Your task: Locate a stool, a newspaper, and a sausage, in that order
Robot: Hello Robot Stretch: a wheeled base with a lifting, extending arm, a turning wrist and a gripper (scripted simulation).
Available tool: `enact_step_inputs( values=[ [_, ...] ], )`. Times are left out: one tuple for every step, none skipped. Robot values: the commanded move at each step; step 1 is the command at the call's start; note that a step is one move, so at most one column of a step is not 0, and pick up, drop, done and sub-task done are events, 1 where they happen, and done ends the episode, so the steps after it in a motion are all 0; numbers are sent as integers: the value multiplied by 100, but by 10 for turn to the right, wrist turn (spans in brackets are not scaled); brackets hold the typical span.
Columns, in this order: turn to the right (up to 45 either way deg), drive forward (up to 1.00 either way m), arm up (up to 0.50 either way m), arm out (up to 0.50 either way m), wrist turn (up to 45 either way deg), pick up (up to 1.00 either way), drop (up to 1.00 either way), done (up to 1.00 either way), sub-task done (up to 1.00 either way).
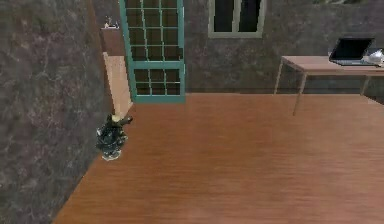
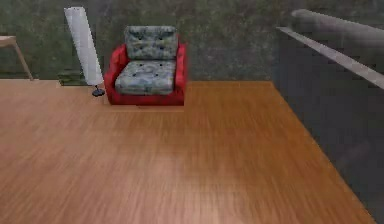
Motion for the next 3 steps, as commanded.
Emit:
enact_step_inputs(
  values=[
    [0,100,0,0,0,0,0,0,0],
    [0,100,0,0,0,0,0,0,0],
    [120,0,0,0,0,0,0,0,0]
  ],
)
